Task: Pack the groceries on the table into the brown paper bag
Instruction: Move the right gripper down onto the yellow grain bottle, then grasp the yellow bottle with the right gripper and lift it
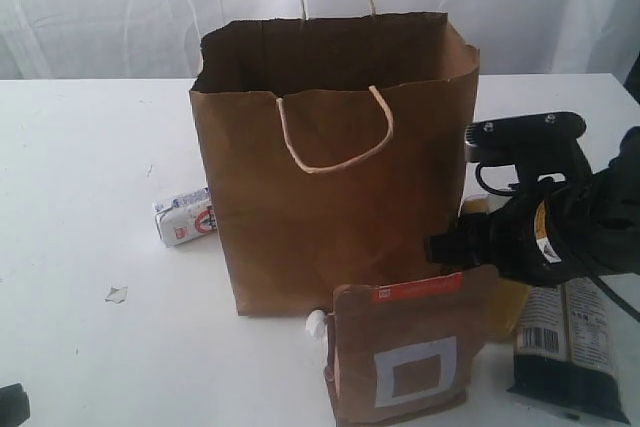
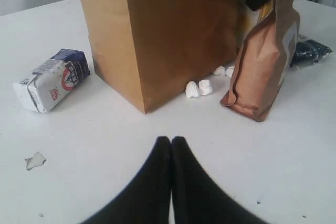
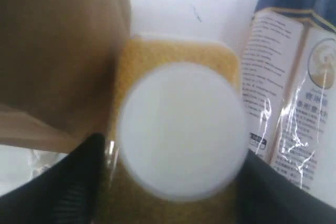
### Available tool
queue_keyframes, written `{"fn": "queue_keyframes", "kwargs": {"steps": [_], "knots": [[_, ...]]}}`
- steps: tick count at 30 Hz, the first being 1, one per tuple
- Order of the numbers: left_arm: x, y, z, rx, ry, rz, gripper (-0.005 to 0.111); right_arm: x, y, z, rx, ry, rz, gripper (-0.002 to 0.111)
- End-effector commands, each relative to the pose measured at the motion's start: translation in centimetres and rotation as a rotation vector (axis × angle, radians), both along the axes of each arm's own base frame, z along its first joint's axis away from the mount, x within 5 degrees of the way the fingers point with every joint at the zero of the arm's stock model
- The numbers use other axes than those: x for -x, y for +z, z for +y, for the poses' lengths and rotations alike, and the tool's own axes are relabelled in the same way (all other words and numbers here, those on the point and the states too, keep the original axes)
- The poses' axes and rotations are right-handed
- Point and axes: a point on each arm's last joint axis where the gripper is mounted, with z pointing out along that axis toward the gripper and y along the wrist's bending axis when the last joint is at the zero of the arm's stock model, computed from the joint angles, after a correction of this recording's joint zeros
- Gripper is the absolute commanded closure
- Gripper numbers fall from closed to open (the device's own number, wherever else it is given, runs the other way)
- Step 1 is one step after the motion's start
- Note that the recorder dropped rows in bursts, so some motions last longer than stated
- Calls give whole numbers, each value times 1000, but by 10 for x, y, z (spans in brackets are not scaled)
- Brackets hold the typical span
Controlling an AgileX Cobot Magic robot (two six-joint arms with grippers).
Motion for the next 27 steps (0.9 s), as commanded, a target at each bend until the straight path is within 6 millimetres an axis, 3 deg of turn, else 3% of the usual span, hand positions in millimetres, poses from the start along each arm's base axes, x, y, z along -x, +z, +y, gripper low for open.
{"fn": "queue_keyframes", "kwargs": {"steps": [1,7,15,17,22,27], "knots": [[0,-1,0,3,-6,1,107,-2,2,-1,22,58,-44,48],[0,-1,0,3,-6,1,107,-9,-2,-4,19,61,-54,51],[0,-1,0,3,-6,1,107,-2,7,-11,14,4,-50,100],[0,-1,0,3,-6,1,107,0,16,-12,-11,8,-86,108],[0,-1,0,3,-6,1,107,13,47,-19,-69,26,-215,108],[0,-1,0,3,-6,1,107,31,100,-34,-79,64,-450,108]]}}
